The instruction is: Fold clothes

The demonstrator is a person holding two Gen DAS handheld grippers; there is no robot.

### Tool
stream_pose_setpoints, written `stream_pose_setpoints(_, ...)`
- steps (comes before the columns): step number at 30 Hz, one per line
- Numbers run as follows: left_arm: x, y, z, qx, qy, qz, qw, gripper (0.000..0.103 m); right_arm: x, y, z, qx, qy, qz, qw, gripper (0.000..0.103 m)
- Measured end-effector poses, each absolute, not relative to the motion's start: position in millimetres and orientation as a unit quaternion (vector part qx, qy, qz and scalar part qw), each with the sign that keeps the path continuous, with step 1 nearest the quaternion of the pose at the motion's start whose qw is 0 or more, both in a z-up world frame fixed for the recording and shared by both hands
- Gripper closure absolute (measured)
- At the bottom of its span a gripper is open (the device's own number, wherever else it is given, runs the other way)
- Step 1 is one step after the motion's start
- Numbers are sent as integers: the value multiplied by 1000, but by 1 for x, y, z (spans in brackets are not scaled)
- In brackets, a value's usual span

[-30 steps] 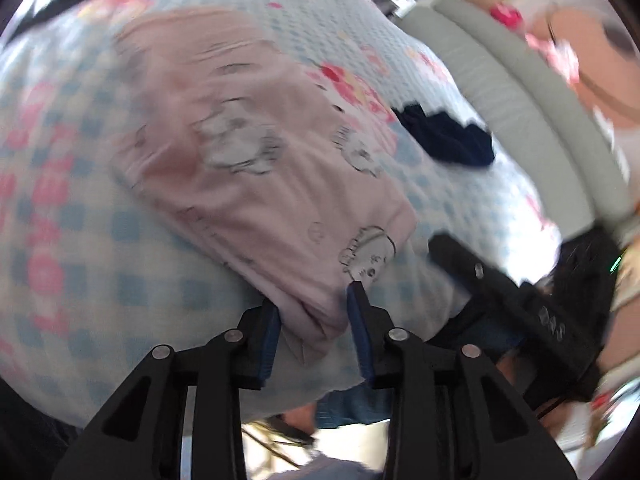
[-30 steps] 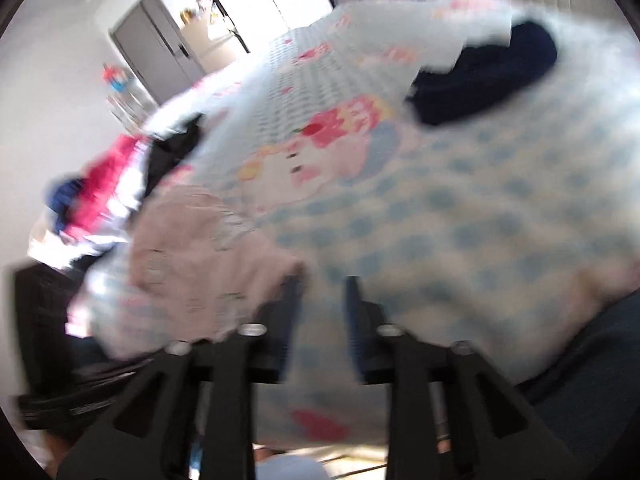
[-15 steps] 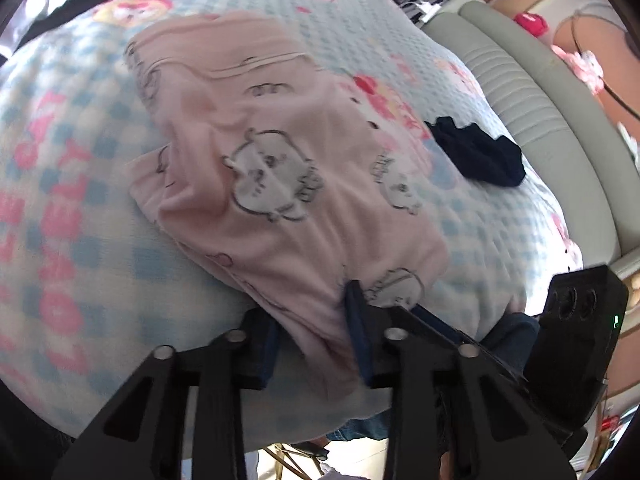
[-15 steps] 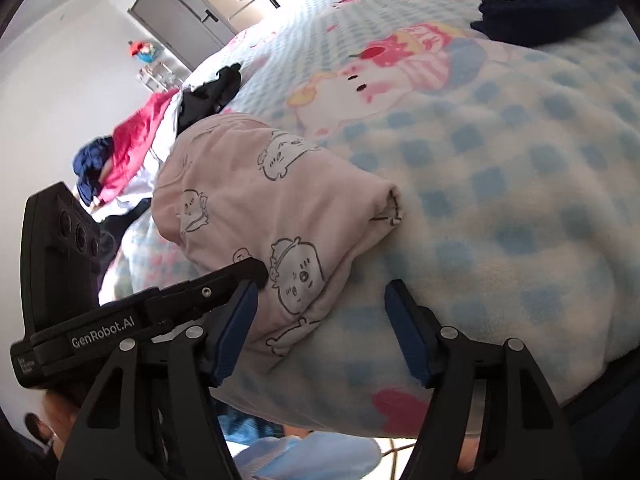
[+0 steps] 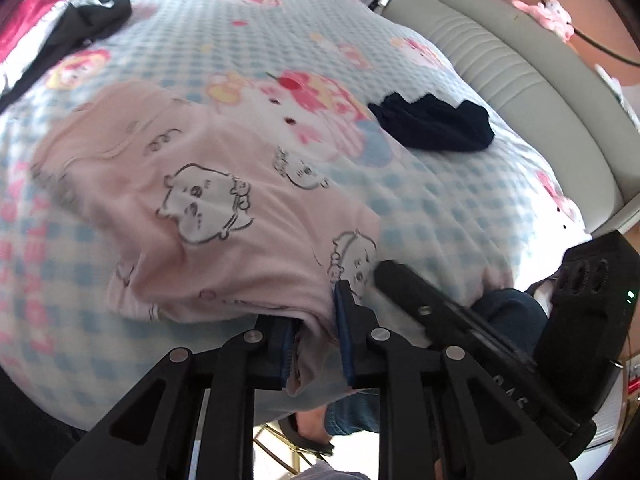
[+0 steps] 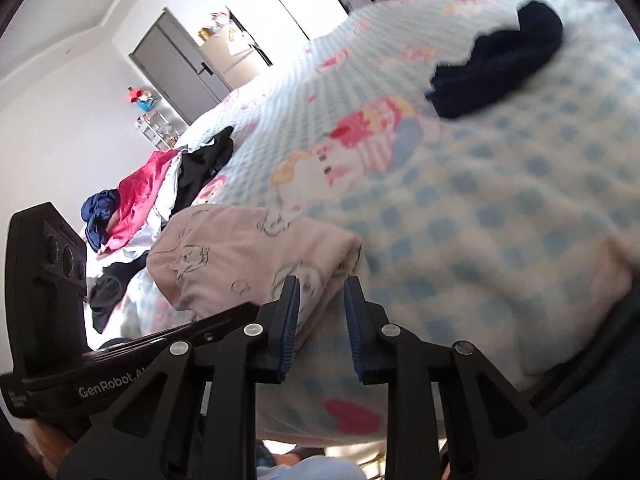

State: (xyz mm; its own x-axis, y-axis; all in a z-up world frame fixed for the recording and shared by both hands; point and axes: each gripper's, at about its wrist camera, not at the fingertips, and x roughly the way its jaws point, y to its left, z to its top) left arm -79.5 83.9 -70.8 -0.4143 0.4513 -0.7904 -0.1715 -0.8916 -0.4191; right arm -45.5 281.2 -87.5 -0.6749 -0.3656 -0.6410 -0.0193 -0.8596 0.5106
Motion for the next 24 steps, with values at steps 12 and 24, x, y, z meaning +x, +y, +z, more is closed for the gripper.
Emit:
stream_pose_setpoints(12, -57, 52, -96, -538, -160, 800, 214, 62, -60, 265, -115, 449, -258, -848, 112, 37)
stream_pose_setpoints(24, -102, 43, -25, -410, -78, 892, 174, 62, -60, 264, -114, 441, -241, -860, 87, 38)
